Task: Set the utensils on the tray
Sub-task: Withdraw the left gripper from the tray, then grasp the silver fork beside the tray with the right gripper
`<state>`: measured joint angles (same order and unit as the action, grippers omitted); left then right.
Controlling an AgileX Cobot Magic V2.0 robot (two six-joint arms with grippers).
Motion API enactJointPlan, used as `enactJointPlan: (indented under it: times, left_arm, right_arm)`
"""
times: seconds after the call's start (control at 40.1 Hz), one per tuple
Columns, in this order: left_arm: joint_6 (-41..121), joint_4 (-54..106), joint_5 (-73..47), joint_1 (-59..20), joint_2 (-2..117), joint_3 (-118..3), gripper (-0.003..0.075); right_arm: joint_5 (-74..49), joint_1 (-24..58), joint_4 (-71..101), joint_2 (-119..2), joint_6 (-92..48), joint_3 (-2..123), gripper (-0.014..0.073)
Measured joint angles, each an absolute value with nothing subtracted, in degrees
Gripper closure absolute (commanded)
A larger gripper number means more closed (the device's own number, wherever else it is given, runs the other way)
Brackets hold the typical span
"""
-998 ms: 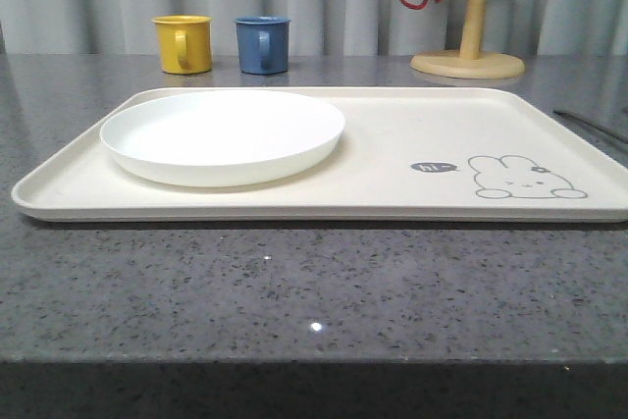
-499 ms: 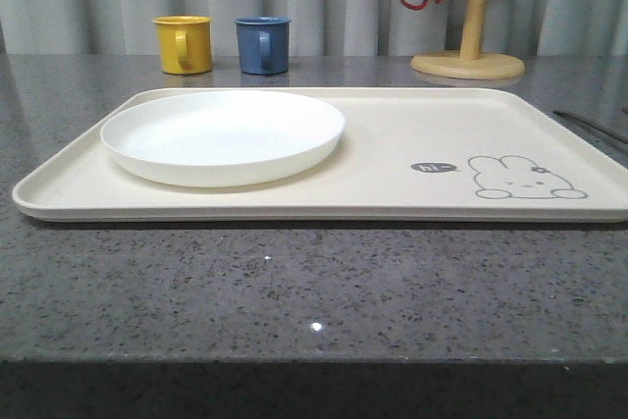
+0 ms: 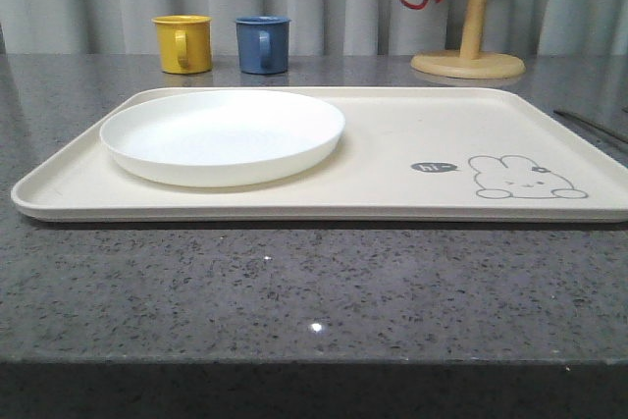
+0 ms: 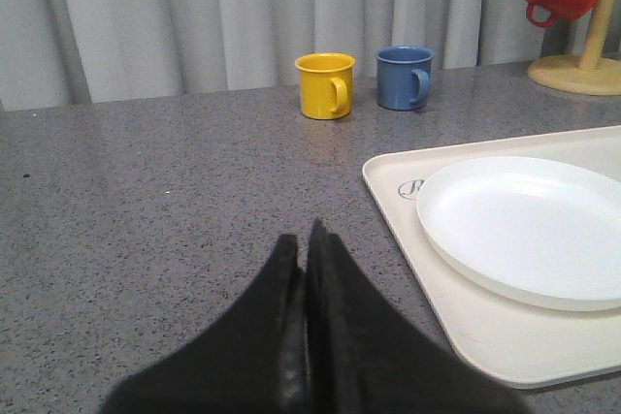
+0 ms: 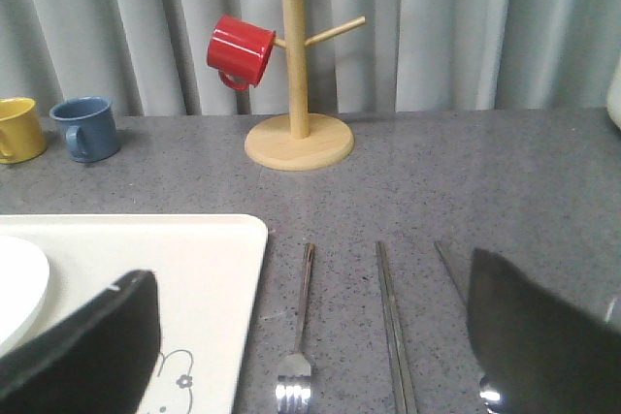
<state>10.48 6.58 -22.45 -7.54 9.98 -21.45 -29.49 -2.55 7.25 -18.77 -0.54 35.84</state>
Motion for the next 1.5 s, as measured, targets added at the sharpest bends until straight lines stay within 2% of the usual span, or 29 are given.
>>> enactJointPlan:
  times: [0.15,0.349,0.549,0.649,0.724,0.824,0.923,1.498]
  left_arm:
    - [10.5,6.6,-22.5,-7.5,10.0,-21.4,0.0738]
    - [10.5,6.6,-22.5,-7.5,10.0,-21.4,0.0738]
    - [10.5,6.6,-22.5,-7.5,10.0,-21.4,0.0738]
    - [10.5,6.6,-22.5,-7.5,10.0,-21.4,0.0738]
    - [10.5,6.6,-22.5,-7.5,10.0,-21.4,0.0738]
    - [10.5,6.6,-22.5,-7.5,10.0,-21.4,0.0738]
    - [10.5,6.6,-22.5,-7.5,10.0,-21.4,0.0738]
    - [10.5,6.6,-22.5,-7.5,10.0,-21.4,0.0738]
  right_arm:
    - [-33.3,-2.5,7.2,-26.8,-0.5,39.4,-0.0068]
    - [-40.9,-2.5,7.2,-45.9,-0.4,47.9,-0.0068]
    - [-43.6,-2.5,7.2,-61.6,-0.4,54.1,-0.0066]
    - [-44.4,-2.5,7.2,-68.4,-0.4,56.8,-0.0014]
    - [-44.6,-2.5,7.2,-72.2,-0.4,58.5,0.0068]
    - [-44.7,-2.5,7.2,-76.4,-0.4,60.6,0.0167]
    - [-44.7,-2.5,7.2,-79.5,-0.4,62.3,0.0223]
    - [-44.9,0.6,7.2,-90.8,-0.4,68.6,0.0240]
